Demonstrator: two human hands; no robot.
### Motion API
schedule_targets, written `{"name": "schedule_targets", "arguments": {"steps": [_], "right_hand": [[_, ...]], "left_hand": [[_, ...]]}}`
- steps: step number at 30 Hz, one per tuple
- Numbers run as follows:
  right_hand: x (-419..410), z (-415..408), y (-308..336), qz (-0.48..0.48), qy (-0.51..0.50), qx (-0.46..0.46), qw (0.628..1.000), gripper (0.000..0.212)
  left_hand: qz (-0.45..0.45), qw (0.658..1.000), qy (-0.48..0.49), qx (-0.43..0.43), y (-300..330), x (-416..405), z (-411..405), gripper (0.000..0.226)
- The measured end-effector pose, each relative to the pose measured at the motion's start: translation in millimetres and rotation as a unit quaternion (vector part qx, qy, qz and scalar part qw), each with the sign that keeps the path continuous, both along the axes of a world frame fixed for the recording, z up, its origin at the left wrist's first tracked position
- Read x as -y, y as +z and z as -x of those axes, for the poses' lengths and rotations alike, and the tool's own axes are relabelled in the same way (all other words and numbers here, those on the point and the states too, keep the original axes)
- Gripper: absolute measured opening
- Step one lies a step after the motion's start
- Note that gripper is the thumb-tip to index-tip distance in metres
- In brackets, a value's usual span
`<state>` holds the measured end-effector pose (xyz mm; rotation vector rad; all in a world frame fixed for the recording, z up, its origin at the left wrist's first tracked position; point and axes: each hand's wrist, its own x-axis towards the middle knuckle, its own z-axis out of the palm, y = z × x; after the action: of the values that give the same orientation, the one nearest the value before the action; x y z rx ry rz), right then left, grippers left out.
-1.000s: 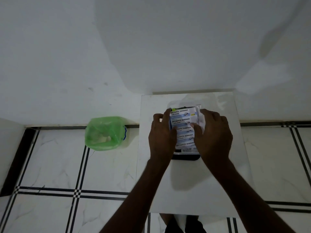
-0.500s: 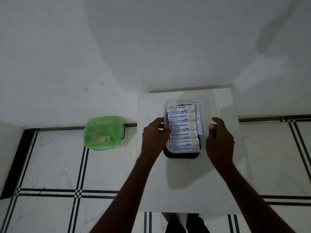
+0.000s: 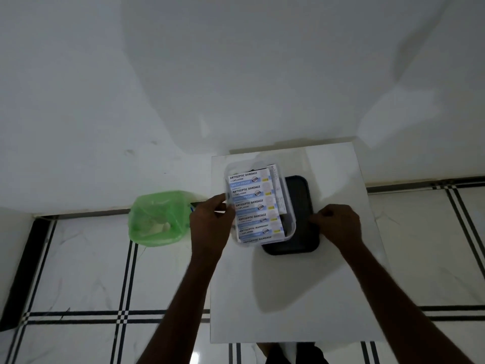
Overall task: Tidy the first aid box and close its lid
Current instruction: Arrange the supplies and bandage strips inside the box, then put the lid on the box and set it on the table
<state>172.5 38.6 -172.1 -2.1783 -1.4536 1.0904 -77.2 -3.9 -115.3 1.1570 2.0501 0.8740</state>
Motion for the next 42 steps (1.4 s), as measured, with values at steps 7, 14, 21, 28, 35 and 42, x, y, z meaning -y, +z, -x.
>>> {"name": "schedule_targets", "arguments": {"steps": [7,14,21,28,35,42], "right_hand": [[-1.1,-18.8,88.0,-0.165,-0.079,-0.097,0.978,0.026],[17.9,60.1,102.4,-0.26,0.06,-0.043,0.963,0.028],[30.0,98.2,58.7,-0.258,0.128,-0.022,0.957,0.02],[-0.6,26.3,55.3,-0.268,0.011,0.12,0.956,0.027],[2.6,29.0,35.8,-0.233,0.09,0.154,0.956,0.025],[-19.5,15.3,43.9,-0.098,0.014,-0.004,0.995,0.026]], "left_hand": [[0.012,0.999,-0.008,0.038,-12.5,-6.9,-19.8,0.026],[0.041,0.985,-0.042,0.165,-18.2,-14.3,-36.1,0.032],[0.06,0.975,-0.007,0.215,-18.3,-16.4,-20.5,0.027],[0.022,0.988,-0.025,0.15,-7.7,-25.9,-34.3,0.038],[0.011,0.995,-0.03,0.093,-12.9,-28.1,-37.2,0.031],[0.075,0.971,0.039,0.222,-11.8,-32.5,-33.6,0.034]]}}
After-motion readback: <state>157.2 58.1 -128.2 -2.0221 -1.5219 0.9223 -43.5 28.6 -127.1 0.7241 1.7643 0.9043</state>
